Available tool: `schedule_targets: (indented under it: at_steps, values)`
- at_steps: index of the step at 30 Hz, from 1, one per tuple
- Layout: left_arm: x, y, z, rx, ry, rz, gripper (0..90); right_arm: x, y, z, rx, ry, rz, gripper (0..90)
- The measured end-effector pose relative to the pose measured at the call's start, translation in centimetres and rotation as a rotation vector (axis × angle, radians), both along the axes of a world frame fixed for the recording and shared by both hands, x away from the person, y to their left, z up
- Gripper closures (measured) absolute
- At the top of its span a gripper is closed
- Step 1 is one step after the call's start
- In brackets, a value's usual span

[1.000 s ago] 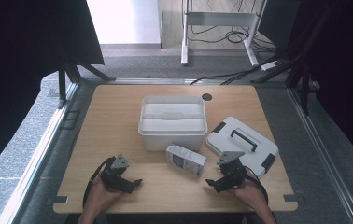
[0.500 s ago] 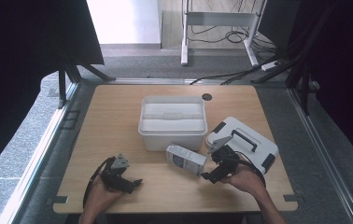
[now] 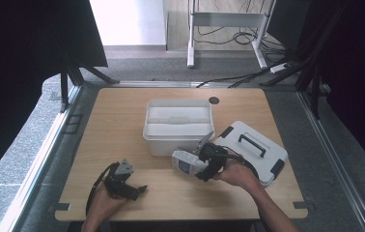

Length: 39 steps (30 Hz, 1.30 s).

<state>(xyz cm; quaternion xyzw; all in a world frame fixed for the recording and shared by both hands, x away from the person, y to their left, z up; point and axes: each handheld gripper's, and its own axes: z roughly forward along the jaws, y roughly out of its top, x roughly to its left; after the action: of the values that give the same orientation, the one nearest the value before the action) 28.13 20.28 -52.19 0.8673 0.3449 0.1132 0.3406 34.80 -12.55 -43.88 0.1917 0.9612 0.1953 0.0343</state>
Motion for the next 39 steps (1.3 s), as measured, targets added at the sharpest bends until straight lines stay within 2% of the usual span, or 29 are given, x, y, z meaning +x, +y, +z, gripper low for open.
schedule_targets:
  at_steps: [1,3,5,11,13,17,21,26,30,35,39]
  values:
    - [0.0,0.0,0.0,-0.001,0.000,0.001,0.9,0.3,1.0,0.0,-0.025,0.002,0.015,27.1]
    - [0.0,0.0,0.0,-0.003,0.000,0.002,0.9,0.3,1.3,0.0,-0.035,0.001,0.020,27.7]
    - [0.0,0.0,0.0,-0.002,0.000,0.002,0.9,0.8,2.3,-0.3,-0.069,0.004,0.029,31.7]
    - [0.0,0.0,0.0,-0.001,0.000,0.001,0.9,1.4,3.3,-1.3,-0.124,0.016,0.039,40.6]
    - [0.0,0.0,0.0,-0.001,0.000,0.000,0.9,1.5,3.4,-1.4,-0.132,0.017,0.042,41.9]
    - [0.0,0.0,0.0,-0.002,0.000,0.001,0.9,1.5,3.5,-1.6,-0.124,0.024,0.057,52.5]
    - [0.0,0.0,0.0,-0.002,0.000,0.002,0.9,1.2,3.6,-1.3,-0.128,0.020,0.053,54.4]
    - [0.0,0.0,0.0,-0.002,0.000,0.002,0.9,-0.1,3.7,-0.3,-0.118,0.021,0.076,54.5]
    - [0.0,0.0,0.0,0.000,-0.001,0.001,0.9,-1.6,3.8,0.3,-0.110,0.030,0.084,54.6]
    - [0.0,0.0,0.0,-0.003,0.002,0.003,0.9,-3.0,4.0,0.3,-0.100,0.033,0.106,54.7]
    - [0.0,0.0,0.0,-0.002,0.003,0.003,0.9,-4.7,4.5,0.2,-0.095,0.035,0.153,54.7]
